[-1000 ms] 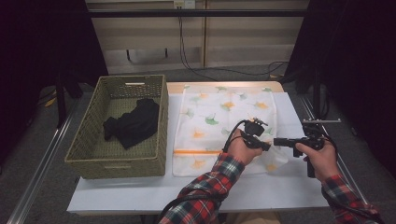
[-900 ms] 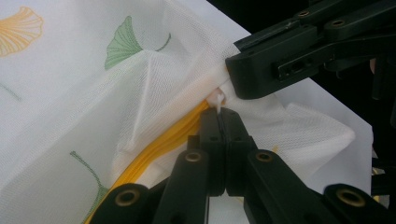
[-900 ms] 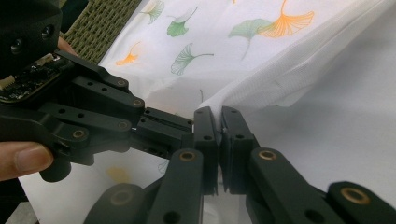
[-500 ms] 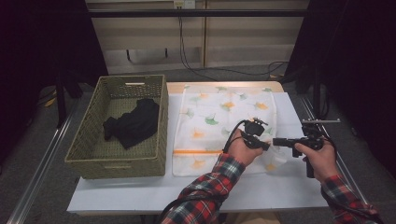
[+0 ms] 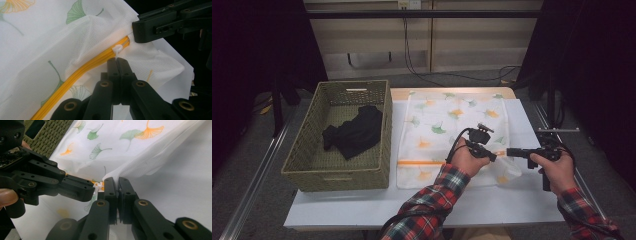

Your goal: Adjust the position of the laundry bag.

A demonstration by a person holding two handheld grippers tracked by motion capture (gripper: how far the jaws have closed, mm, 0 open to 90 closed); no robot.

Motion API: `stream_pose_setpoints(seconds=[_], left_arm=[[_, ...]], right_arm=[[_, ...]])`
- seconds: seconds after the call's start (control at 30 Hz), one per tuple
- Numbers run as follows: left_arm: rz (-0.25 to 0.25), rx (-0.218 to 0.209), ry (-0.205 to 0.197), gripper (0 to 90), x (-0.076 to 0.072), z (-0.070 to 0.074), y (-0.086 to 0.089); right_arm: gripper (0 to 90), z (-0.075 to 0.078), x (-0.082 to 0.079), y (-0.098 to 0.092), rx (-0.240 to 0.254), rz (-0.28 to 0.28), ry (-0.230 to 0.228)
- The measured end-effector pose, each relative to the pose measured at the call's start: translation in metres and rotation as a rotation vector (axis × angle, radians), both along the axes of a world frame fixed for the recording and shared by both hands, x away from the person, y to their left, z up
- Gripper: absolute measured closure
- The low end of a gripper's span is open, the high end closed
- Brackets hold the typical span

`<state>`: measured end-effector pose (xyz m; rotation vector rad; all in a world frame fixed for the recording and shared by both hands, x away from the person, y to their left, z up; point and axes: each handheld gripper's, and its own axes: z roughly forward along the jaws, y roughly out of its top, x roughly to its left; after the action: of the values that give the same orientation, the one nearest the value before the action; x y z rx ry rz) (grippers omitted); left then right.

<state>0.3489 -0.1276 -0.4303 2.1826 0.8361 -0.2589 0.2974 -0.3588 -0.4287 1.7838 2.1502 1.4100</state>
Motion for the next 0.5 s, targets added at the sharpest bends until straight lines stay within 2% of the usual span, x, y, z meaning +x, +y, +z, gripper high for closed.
stream_pose_setpoints(seconds=[0.07,0.1,0.5], left_arm=[[-0.001,0.000,-0.003,90.0,0.000,-0.001,0.003],[0.005,-0.010,0.006,90.0,0.000,-0.002,0.003],[0.003,-0.022,-0.014,89.5,0.004,-0.010,0.004]], right_arm=[[86.9,0.001,0.001,0.004,-0.014,0.012,-0.007],[87.0,0.002,0.001,0.004,-0.013,0.014,-0.007],[86.8,-0.001,0.005,0.005,0.007,0.032,0.006]])
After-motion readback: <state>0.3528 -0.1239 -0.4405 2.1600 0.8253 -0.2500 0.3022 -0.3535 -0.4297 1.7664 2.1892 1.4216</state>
